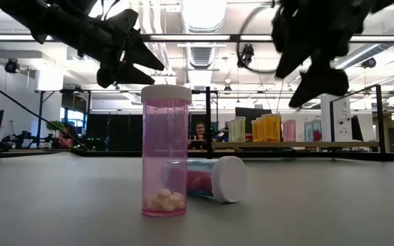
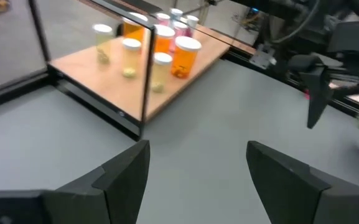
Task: Pick and place medicine bottles onto shelf by color
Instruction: Put the blue medicine bottle on the shelf aligned with the other blue medicine bottle
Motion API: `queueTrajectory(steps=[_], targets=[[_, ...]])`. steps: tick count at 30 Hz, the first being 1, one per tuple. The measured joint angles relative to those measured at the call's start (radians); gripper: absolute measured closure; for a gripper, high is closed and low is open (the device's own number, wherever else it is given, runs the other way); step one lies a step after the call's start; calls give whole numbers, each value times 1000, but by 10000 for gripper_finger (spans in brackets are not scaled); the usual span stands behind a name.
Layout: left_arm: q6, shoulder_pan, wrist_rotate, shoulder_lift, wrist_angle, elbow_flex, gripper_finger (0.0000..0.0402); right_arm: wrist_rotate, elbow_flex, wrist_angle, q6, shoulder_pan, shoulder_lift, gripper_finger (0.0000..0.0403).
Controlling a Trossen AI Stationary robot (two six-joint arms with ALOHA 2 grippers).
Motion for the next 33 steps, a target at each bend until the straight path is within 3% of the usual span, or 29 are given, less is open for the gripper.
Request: queueTrajectory(steps=[5,8,17,22,28,33], targets=[[-8,0,134,0,0,0,151,1,38,-3,-56,122,42,106],[-99,-1,197,0,0,0,151,1,66,-4,-57,172,84,106],[-358,-35,236,0,0,0,151,13,206,-3,-75,259,236,106],[-427,-85,321,0,1,0,151,143,304,-6,-141,337,332,106],[-571,-163,332,-3,1,0,151,357,386,-7,-147,417,453,106],[-604,-219,334,-4,1,0,151,422,456,-7,-90,435,539,106]])
